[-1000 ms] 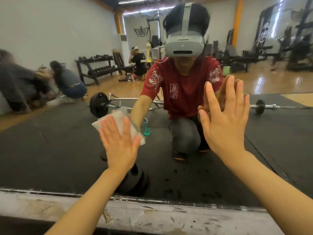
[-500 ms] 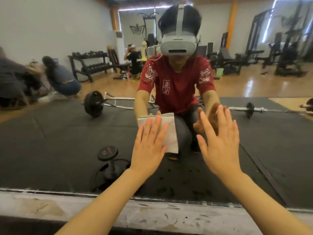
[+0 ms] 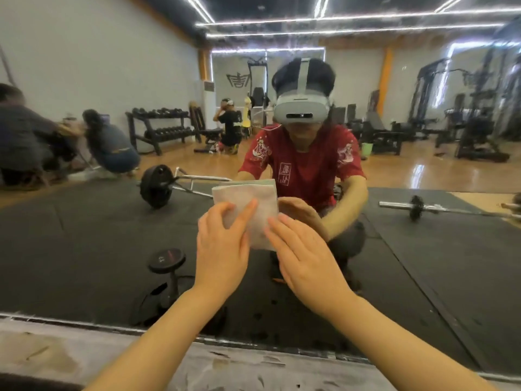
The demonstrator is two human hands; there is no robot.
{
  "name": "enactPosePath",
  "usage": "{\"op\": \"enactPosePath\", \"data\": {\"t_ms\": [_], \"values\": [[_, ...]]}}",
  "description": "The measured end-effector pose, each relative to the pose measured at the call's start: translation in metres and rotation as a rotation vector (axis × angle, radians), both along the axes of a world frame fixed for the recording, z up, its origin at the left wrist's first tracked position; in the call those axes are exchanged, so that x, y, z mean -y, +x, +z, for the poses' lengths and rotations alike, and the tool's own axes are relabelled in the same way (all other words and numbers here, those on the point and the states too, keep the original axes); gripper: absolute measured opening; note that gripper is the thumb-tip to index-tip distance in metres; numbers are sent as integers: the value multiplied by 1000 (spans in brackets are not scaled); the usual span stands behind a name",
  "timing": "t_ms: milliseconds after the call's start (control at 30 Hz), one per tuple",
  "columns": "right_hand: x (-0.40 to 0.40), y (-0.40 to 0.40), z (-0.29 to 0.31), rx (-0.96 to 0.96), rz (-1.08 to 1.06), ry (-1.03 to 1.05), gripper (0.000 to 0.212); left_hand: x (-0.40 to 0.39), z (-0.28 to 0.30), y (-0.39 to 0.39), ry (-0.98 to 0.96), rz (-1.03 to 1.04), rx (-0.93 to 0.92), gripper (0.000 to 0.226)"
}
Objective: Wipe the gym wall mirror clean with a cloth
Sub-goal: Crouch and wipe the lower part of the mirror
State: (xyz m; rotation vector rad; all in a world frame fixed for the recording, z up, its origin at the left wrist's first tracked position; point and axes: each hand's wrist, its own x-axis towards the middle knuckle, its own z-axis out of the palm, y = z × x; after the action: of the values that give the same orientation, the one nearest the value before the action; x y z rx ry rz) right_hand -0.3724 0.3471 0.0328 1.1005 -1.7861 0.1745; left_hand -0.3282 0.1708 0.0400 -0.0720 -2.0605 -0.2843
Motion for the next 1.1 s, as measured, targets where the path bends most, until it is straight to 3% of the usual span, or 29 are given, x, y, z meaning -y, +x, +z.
{"op": "enactPosePath", "data": {"t_ms": [133, 233, 367, 467, 600, 733, 833, 900, 1000, 1100], "values": [[-1, -5, 15, -52, -33, 88, 54, -7, -4, 3, 12, 18, 39, 67], [-29, -8, 36, -92, -91, -47, 63, -20, -8, -5, 72, 22, 50, 60], [-86, -24, 52, -126, -337, -192, 77, -44, -12, -18, 187, 60, 44, 70], [-110, -40, 55, -83, -483, -205, 81, -55, -14, -31, 261, 81, -27, 63], [-114, -52, 53, -98, -519, -189, 83, -64, -15, -45, 393, 64, -157, 52], [-114, -58, 52, -116, -461, -217, 83, -72, -17, -56, 306, 188, -234, 52], [-116, -60, 51, -111, -424, -228, 79, -99, -34, -64, -113, 243, -218, 63], [-119, -57, 52, -83, -388, -224, 73, -101, -40, -66, -286, 217, -189, 66], [-128, -50, 57, -25, -298, -224, 66, -82, -27, -61, -405, 199, -184, 60], [-142, -44, 63, -3, -274, -255, 67, -68, 15, -61, -396, 183, -172, 72]]}}
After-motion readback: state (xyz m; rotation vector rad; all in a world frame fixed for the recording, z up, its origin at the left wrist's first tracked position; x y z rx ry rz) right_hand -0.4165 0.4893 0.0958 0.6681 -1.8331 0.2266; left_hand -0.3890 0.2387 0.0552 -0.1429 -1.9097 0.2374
